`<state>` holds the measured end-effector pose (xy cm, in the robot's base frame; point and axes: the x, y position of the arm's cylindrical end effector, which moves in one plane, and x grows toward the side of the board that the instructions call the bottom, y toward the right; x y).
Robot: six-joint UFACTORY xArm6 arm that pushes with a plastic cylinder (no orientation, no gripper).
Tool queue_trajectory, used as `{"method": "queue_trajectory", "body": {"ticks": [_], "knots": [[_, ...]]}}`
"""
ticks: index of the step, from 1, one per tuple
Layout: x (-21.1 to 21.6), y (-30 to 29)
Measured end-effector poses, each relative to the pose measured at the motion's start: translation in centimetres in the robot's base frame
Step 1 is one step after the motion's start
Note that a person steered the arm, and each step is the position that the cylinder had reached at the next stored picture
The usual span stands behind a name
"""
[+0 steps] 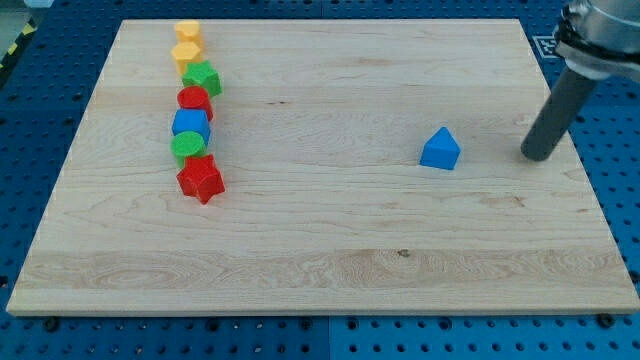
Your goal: Move the blue triangle to the bottom of the red star
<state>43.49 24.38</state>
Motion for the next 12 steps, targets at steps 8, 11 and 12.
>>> {"method": "queue_trajectory", "body": {"ticks": [8, 11, 12], "knots": [[3.4, -15.3], [7.1, -19.6], [8.1, -20.8]]}}
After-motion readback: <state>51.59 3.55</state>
